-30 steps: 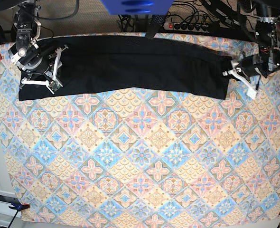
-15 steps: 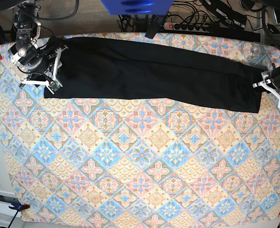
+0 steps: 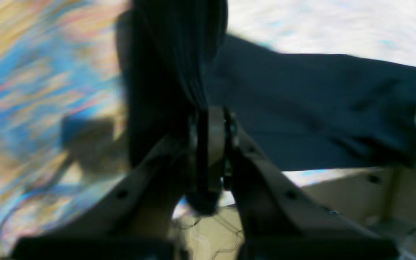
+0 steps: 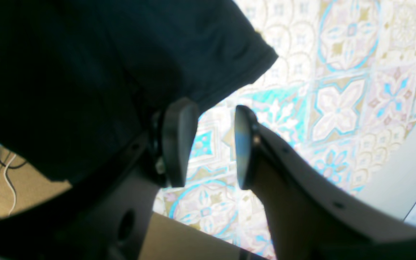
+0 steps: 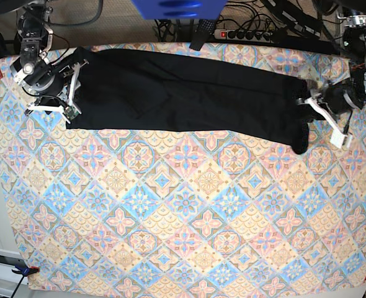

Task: Fold the T-shirt properly
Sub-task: 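Grasp the strip's end with the left gripper and pull it inward, then fold the strip's end over toward the right gripper with the left gripper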

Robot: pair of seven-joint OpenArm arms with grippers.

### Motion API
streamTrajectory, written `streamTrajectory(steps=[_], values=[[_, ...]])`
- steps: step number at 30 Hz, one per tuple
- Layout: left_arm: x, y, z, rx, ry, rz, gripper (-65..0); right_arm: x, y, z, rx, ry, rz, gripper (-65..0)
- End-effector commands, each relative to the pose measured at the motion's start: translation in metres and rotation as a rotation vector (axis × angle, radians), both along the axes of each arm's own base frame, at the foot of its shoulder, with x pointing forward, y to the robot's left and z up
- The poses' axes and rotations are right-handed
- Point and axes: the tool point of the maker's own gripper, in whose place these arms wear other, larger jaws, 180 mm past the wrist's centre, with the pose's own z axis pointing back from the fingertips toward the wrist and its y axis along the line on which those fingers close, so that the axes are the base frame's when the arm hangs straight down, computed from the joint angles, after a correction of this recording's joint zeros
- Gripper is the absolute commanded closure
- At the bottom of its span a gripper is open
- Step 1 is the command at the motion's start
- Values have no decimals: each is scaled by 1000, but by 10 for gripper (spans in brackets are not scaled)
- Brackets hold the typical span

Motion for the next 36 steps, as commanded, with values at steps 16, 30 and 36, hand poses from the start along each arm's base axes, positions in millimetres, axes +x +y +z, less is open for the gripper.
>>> streamTrajectory(steps=[16, 30, 36], values=[[-19, -121, -41, -168, 70, -102, 0, 9, -38, 21, -46, -70, -91, -203], [-7, -160, -66, -228, 109, -97, -42, 8, -52, 27, -63, -87, -128, -203], [-8, -158, -44, -207, 53, -134, -224, 8, -52, 27, -63, -87, -128, -203]])
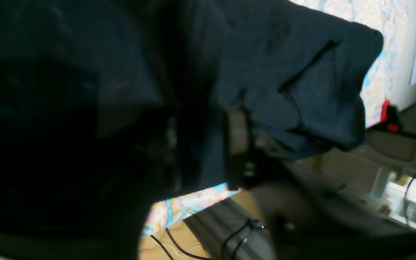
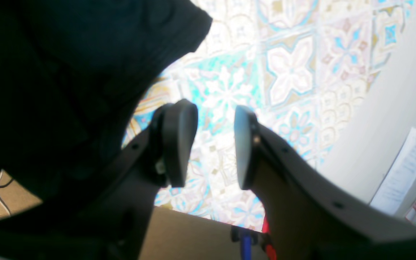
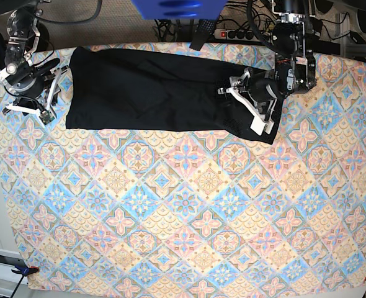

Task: Fold the T-shirt properly
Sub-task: 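Fold the strip's end over toward the right gripper with the left gripper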

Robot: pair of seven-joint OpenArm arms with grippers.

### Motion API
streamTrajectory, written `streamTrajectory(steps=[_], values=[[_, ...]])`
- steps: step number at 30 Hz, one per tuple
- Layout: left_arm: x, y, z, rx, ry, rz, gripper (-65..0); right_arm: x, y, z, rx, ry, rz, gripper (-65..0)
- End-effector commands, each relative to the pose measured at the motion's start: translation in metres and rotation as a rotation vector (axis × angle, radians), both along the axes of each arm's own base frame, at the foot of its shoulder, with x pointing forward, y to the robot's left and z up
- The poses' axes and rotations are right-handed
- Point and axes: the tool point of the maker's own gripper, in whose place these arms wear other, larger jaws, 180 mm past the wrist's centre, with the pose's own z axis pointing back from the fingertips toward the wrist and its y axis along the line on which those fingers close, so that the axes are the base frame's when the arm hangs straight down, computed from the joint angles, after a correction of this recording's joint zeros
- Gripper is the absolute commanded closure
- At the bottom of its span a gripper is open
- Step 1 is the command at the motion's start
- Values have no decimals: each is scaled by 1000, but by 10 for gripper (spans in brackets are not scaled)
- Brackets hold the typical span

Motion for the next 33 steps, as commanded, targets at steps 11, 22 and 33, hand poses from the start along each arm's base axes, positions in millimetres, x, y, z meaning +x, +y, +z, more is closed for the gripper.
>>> streamTrajectory(steps=[11, 22, 33], values=[[12, 89, 70, 34, -158, 60, -247, 2, -19, 3, -42, 11, 4, -217], [17, 126, 67, 102, -143, 110, -247, 26, 22, -7, 372, -18, -66, -288], [16, 126, 67, 101, -141, 109, -247, 17, 24, -23, 602, 26, -193, -370]])
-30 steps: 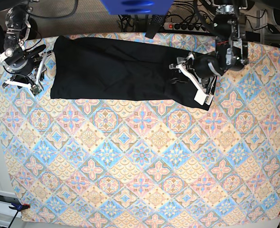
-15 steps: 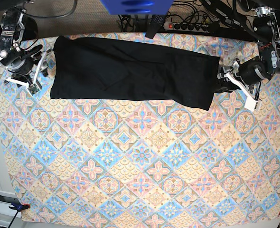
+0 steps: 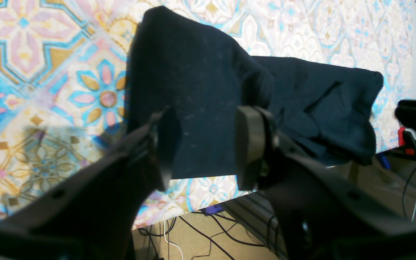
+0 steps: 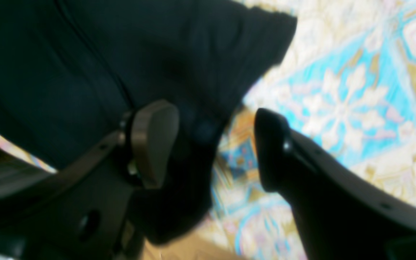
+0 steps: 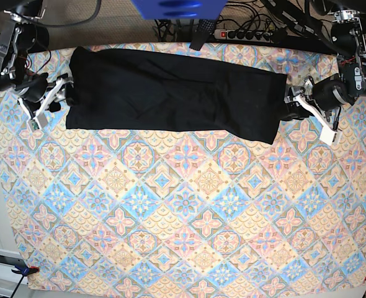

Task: Fold the T-shirt properly
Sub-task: 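Fold the strip's end over toward the right gripper with the left gripper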

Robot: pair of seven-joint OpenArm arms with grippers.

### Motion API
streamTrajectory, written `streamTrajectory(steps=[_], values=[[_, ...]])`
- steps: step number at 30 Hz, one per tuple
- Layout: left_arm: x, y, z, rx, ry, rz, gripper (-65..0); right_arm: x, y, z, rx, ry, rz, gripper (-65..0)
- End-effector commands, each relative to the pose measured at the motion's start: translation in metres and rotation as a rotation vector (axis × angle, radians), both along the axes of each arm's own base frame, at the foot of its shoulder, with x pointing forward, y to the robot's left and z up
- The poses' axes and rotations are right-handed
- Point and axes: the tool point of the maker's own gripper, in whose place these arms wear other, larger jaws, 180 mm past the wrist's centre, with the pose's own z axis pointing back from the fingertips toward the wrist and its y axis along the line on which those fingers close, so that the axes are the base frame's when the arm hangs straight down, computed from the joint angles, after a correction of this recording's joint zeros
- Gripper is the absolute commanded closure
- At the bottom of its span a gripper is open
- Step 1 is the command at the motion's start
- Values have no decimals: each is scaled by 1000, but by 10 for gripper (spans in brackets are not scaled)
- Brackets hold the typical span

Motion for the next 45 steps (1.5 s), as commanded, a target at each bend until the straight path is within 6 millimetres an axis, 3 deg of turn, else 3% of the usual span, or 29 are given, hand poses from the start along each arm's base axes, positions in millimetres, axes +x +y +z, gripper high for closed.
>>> streamTrajectory(steps=[1, 5, 12, 26, 38, 42, 45], values=[[6, 3, 8, 6, -32, -2, -247, 5, -5, 7, 8, -27, -6, -370], [6, 3, 8, 5, -32, -1, -247, -4, -10, -12, 69, 28, -64, -370], [6, 4, 8, 8, -32, -2, -247, -1, -17, -30, 116, 73, -123, -370], [4, 7, 2, 2, -11, 10, -247, -21, -3, -56, 180, 152, -162, -370], [4, 7, 2, 1, -11, 11, -247, -30, 65, -72, 275, 205, -62, -370], [4, 7, 2, 1, -11, 11, -247, -47, 72, -78, 280, 244, -50, -368], [4, 7, 2, 1, -11, 11, -247, -52, 71, -80, 278, 251, -53, -316]])
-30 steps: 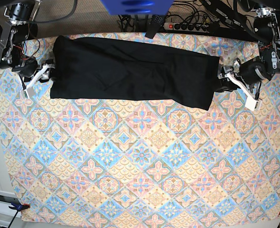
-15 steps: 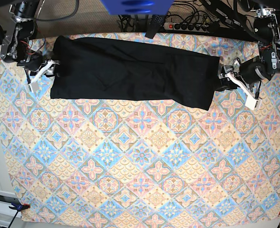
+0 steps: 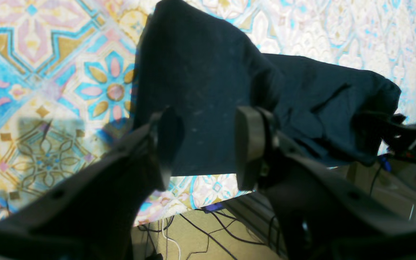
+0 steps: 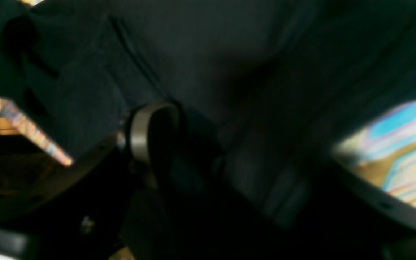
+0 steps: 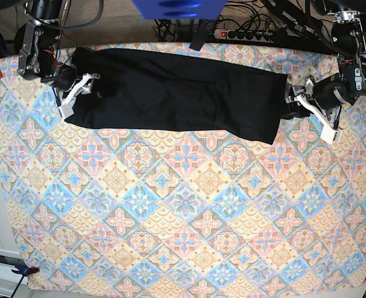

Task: Fold the T-shirt properly
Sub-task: 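Fold the strip's end over toward the right gripper with the left gripper, then grasp the strip's other end with the right gripper and drag it inward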

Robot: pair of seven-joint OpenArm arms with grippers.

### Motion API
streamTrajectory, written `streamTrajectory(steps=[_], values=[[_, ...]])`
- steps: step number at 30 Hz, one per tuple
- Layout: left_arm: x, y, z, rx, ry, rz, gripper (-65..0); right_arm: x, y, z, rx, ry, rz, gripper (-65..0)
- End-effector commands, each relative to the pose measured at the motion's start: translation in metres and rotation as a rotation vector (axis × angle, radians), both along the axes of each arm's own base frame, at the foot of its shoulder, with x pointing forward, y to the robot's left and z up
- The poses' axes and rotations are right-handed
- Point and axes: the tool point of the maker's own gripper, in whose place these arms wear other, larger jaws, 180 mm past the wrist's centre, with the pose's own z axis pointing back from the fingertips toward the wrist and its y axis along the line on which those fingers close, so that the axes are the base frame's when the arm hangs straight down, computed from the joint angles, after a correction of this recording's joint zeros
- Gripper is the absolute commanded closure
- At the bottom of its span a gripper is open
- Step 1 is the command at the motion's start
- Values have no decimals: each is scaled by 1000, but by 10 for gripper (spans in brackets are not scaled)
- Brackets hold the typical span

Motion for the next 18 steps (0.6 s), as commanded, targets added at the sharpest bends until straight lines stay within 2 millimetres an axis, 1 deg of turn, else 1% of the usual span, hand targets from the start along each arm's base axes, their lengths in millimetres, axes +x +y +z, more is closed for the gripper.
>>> streamTrajectory(steps=[1, 4, 6, 7, 8, 10, 13, 15, 18], values=[[6, 2, 9, 2, -35, -1, -247, -21, -1, -12, -44, 88, 58, -283], [9, 3, 11, 3, -45, 1, -235, -20, -2, -12, -45, 88, 54, -127], [13, 3, 14, 3, -56, 1, -226, -21, -4, -12, -46, 90, 50, -46], [13, 3, 14, 3, -56, 2, -223, -20, -5, -11, -46, 87, 48, -29], [13, 3, 14, 4, -57, 3, -222, -14, -7, -9, -52, 74, 48, -26], [14, 4, 15, 3, -60, 4, -223, 8, -26, 2, -84, 30, 22, -25], [14, 3, 15, 1, -60, 4, -223, 36, -45, 16, -116, -30, -6, -24], [14, 4, 15, 2, -61, 6, -223, 48, -62, 25, -152, -56, -5, -24], [14, 4, 15, 2, -61, 7, -223, 67, -79, 39, -195, -95, -1, -25]])
